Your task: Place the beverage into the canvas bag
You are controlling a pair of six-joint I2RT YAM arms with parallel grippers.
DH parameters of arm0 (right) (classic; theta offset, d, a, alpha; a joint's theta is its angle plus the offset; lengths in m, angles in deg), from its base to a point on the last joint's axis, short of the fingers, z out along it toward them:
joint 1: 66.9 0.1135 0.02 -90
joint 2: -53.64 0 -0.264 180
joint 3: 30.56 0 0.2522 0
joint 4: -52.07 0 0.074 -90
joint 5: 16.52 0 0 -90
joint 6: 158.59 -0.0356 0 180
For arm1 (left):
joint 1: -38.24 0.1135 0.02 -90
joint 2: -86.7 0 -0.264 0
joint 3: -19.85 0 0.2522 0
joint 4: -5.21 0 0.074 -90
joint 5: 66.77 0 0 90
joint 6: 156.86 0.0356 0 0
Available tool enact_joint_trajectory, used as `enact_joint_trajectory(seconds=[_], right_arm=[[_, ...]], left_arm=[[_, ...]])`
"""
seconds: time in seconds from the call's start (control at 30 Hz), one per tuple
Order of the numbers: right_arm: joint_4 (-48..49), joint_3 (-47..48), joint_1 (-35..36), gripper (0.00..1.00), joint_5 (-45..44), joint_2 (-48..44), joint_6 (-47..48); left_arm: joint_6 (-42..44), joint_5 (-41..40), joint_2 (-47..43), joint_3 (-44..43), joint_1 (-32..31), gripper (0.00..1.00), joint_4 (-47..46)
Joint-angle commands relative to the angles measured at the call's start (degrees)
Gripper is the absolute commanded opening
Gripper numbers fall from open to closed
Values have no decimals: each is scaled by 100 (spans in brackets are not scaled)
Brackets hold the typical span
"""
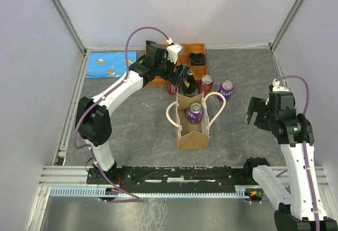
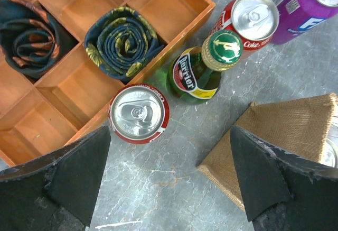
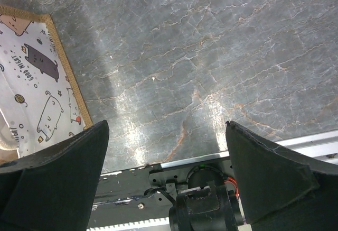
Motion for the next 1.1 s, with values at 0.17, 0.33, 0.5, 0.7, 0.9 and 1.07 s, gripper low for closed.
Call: enact_joint_trajectory(seconds=[0.17,0.33,0.5,0.7,0.9,1.07], right_arm=[[85,-5,-28,99,-50,-46,5],[68,80,-22,99,-57,46,39],[36,21,-22,99,-84,33,45],[5,12,-26,99,-108,68,38],[-52,-1,-28,99,-158,64,21],[-130,-14,-22,99,-213,12,-32]], left_arm=[[22,767,-584,994,-188,99,-1812],[-152,1029,-552,1371,-330,99,-2596],[-188,1020,-383,1662,-449,99,-3558],[-231,752,-48,1732,-470,99,-4539],[-299,738,407,1521,-472,98,-4912],[-250,623,612,1548,-475,94,-5129]])
